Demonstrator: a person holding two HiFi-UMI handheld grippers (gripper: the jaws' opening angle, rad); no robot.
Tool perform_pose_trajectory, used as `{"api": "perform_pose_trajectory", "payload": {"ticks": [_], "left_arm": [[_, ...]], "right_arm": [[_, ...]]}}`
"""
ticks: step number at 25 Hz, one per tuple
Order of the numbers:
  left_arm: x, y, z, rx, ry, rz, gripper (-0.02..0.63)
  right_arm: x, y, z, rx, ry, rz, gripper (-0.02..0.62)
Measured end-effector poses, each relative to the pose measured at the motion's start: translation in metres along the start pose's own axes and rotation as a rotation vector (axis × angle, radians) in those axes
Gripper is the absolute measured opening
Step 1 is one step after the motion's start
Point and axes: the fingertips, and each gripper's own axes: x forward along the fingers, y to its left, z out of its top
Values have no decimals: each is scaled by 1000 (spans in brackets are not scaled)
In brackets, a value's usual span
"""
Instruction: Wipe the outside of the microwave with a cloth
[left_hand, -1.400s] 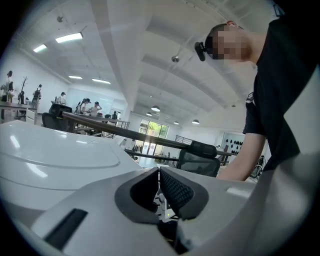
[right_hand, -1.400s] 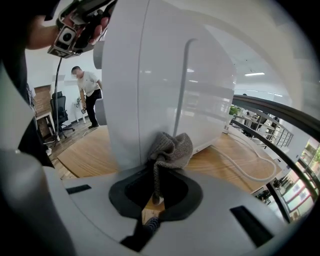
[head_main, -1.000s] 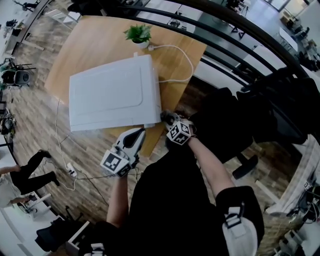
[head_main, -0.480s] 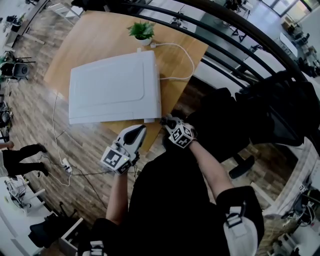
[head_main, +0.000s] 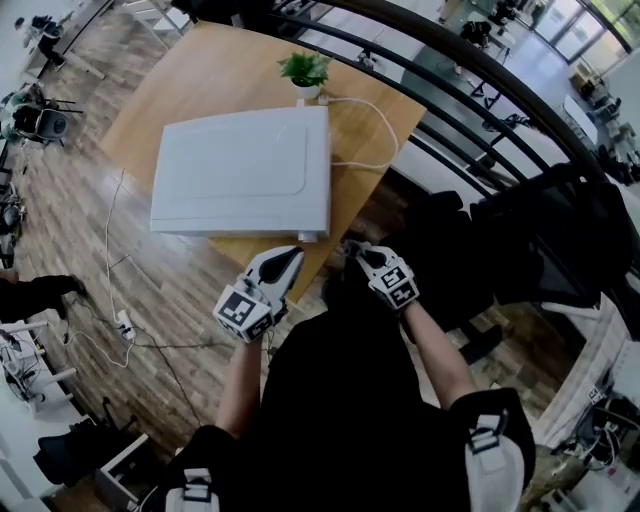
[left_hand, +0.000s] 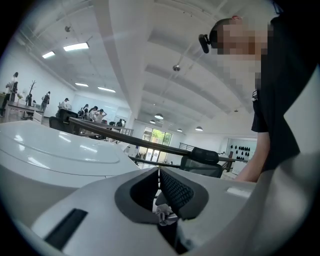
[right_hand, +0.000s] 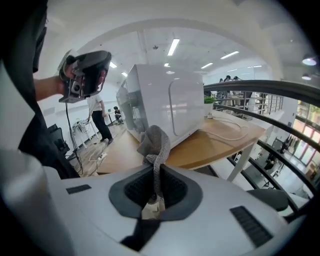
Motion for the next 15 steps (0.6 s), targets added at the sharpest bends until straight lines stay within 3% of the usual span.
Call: {"api": "perform_pose_trajectory", "payload": {"ticks": [4,10,15], "left_arm": [[-1,-2,0,-22,-33,5,9],[-6,-14,-1,-15,-58,-7,9],[-9,-17,-8,22,-5,-2,9]], "right_arm": [[-32,-12,21,31,-60,-21,14],[-89,-13,62,-17,-162,-55,14],[-118,-19,88,-30,-233,-106,12]]}}
